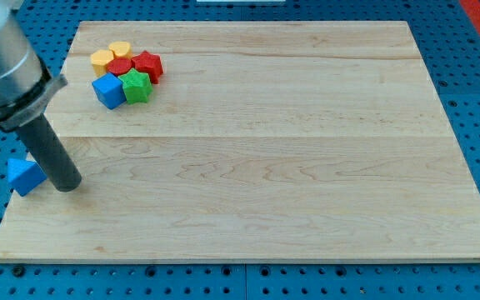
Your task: Separate the green circle from the blue triangle
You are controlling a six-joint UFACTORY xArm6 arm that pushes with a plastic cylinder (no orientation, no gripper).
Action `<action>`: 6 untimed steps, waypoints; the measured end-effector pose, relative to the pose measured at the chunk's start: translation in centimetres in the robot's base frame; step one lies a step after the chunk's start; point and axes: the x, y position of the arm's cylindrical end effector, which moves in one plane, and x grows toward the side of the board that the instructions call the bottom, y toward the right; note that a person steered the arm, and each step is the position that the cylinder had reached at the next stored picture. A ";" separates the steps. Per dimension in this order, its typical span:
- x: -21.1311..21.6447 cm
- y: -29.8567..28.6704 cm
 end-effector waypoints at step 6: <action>-3.8 -5.4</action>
